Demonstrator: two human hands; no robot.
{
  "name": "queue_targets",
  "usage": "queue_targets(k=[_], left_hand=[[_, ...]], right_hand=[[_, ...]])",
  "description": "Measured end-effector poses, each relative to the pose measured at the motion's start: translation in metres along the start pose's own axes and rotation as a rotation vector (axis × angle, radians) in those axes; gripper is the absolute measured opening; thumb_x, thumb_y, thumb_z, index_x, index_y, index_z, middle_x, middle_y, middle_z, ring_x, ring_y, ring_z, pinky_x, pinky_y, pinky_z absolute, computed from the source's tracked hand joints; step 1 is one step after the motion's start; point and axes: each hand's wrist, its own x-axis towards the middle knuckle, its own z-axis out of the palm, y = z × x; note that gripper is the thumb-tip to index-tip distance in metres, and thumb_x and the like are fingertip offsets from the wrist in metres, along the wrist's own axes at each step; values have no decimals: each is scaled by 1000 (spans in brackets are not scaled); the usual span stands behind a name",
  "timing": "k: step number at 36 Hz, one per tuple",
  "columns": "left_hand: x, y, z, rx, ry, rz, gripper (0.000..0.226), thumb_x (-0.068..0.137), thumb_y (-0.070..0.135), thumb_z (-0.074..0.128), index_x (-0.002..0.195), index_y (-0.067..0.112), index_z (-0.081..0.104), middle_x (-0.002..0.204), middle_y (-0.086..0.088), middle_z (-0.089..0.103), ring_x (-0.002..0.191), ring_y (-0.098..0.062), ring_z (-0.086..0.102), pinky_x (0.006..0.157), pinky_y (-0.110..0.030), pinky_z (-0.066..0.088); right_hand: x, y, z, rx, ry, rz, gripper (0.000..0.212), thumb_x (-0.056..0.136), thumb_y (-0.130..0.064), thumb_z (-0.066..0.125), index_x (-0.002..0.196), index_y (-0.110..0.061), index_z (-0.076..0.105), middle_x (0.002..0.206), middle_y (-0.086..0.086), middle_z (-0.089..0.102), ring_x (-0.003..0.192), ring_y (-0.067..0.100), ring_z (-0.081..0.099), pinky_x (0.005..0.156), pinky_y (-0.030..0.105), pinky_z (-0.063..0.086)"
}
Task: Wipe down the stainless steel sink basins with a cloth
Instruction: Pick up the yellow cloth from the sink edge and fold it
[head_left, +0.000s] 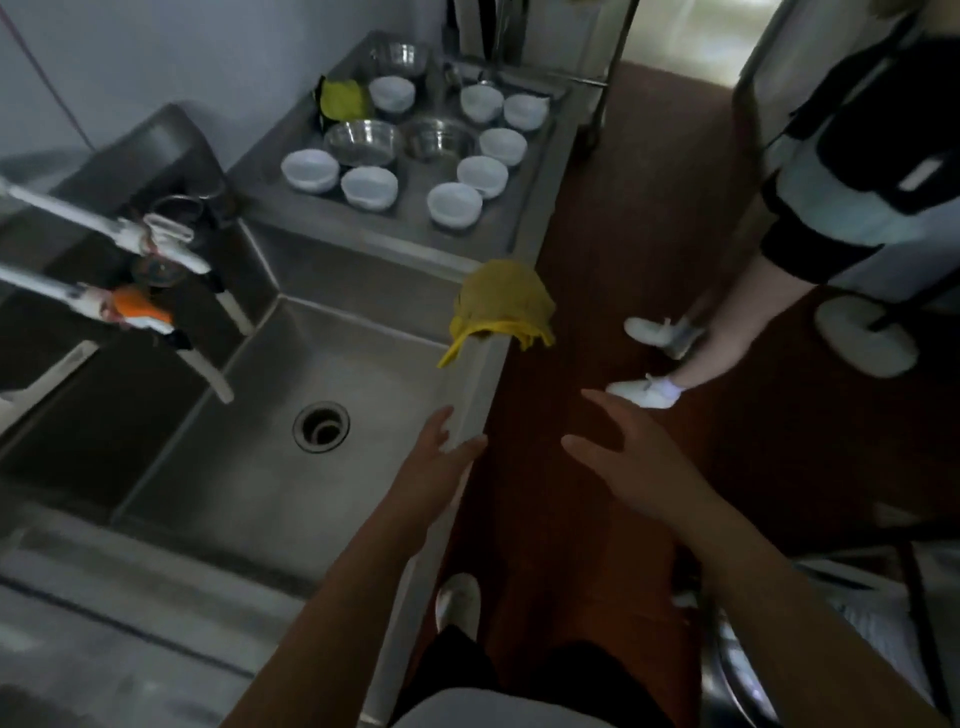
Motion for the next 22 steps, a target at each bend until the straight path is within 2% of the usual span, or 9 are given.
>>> queue_targets(k=[2, 5, 9, 12, 16, 20, 22], left_hand=[[31, 22, 4, -80, -30, -87, 64, 90, 47, 62, 147, 41, 32, 148, -1, 42, 114, -13, 49, 89, -37, 42], [67, 44, 12, -204, -58, -207, 61, 92, 44, 60, 146, 34, 34, 144, -4, 43, 124, -22, 44, 94, -41, 45], [112, 60, 23, -336, 9, -240, 55, 93, 36, 60, 144, 32, 39, 137, -2, 47, 124, -22, 44, 93, -39, 47], [145, 69, 31, -468, 154, -290, 48, 94, 29, 60, 140, 28, 46, 134, -1, 51, 122, -23, 49, 101, -47, 48], [185, 78, 45, -522, 281, -344, 30, 96, 20, 58, 125, 27, 57, 138, -5, 50, 115, -23, 54, 96, -45, 49], [218, 86, 63, -509, 425, -397, 47, 90, 24, 59, 136, 19, 50, 140, -19, 51, 103, -32, 58, 76, -35, 47], [225, 92, 73, -550, 503, -430, 60, 81, 29, 61, 138, 19, 46, 138, -19, 52, 110, -31, 58, 86, -40, 50]], right_hand=[[38, -11, -12, -32, -5, -17, 66, 85, -53, 66, 144, -42, 39, 154, -8, 36, 133, 3, 34, 104, 27, 33], [96, -21, -27, -65, -23, -34, 69, 85, -47, 70, 145, -33, 41, 152, -5, 40, 126, 1, 36, 98, 24, 32], [181, -30, -40, -235, -141, -39, 76, 83, -45, 72, 149, -25, 39, 152, 0, 40, 137, 17, 41, 110, 35, 37], [253, -39, -46, -380, -238, -58, 77, 78, -49, 74, 144, -24, 43, 144, 4, 49, 129, 24, 49, 106, 45, 42], [351, -51, -38, -613, -374, -100, 74, 80, -52, 69, 144, -27, 42, 141, 7, 52, 129, 32, 50, 105, 50, 42], [432, -47, -22, -714, -505, -254, 75, 84, -55, 65, 148, -29, 35, 147, 4, 47, 133, 31, 45, 108, 50, 38], [458, -44, -17, -703, -584, -297, 73, 84, -53, 65, 146, -29, 36, 144, 3, 50, 130, 30, 48, 106, 49, 39]])
